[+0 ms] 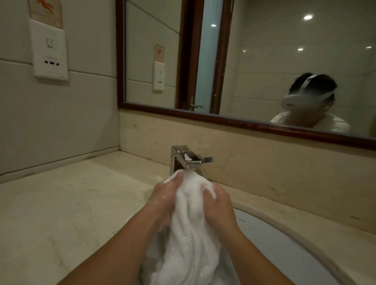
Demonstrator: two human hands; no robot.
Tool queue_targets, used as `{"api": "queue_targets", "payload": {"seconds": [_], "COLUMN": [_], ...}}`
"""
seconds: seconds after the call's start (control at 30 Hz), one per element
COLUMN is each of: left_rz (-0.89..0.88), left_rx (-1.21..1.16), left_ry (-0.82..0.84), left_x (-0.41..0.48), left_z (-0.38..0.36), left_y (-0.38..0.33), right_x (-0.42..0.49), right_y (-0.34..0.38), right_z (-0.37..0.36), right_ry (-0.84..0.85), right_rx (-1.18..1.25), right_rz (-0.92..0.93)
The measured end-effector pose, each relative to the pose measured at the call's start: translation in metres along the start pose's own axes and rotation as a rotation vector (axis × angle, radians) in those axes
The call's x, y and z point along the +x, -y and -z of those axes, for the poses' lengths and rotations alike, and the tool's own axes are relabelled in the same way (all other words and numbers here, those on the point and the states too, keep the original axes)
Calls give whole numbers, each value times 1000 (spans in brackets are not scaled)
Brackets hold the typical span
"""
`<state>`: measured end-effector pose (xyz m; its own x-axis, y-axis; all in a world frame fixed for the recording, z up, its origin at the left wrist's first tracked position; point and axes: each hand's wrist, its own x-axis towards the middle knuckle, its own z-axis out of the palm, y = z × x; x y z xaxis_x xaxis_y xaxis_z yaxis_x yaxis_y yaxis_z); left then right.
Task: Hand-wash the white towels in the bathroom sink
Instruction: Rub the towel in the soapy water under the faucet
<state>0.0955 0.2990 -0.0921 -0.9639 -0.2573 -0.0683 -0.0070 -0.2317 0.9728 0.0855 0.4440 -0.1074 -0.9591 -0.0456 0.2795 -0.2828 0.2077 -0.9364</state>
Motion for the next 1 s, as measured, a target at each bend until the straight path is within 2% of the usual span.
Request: {"api": "queue_targets", "payload": {"seconds": [0.07, 0.17, 0.23, 0.4, 0.5, 0.6, 0.67, 0.73, 0.77, 0.87, 1.0], "left_rz": [-64, -54, -86, -345, -406, -334, -180, 6, 62, 37, -66], "left_rx": [61, 80, 181, 453, 432, 268, 350, 490, 468, 249, 25], "left_ry": [-29, 19, -7, -116, -194, -235, -97, 54, 93, 75, -104], "left_x": [0, -3, -4, 2, 4, 1, 2, 0, 5, -3, 4], "left_z": [-1, -6, -12, -12, -10, -10, -8, -8, -7, -12, -5], "left_y": [1, 6, 9, 13, 9, 6, 12, 24, 33, 22, 5], "right_x": [0, -3, -5, -6, -1, 3, 4, 5, 4, 7, -3], "right_y": [2, 9, 9, 10, 15, 20, 23, 23, 23, 19, 5], "right_z": [-2, -8, -12, -15, -12, -7, -7, -5, -4, -1, 3], "right_ry": [7, 36, 55, 48, -36, -72, -99, -133, -124, -47, 136], "right_rx": [25, 101, 110, 19, -48, 126, 349, 410, 418, 421, 349], "right_rz": [-12, -63, -39, 36, -14, -119, -170, -158, -151, -148, -208]}}
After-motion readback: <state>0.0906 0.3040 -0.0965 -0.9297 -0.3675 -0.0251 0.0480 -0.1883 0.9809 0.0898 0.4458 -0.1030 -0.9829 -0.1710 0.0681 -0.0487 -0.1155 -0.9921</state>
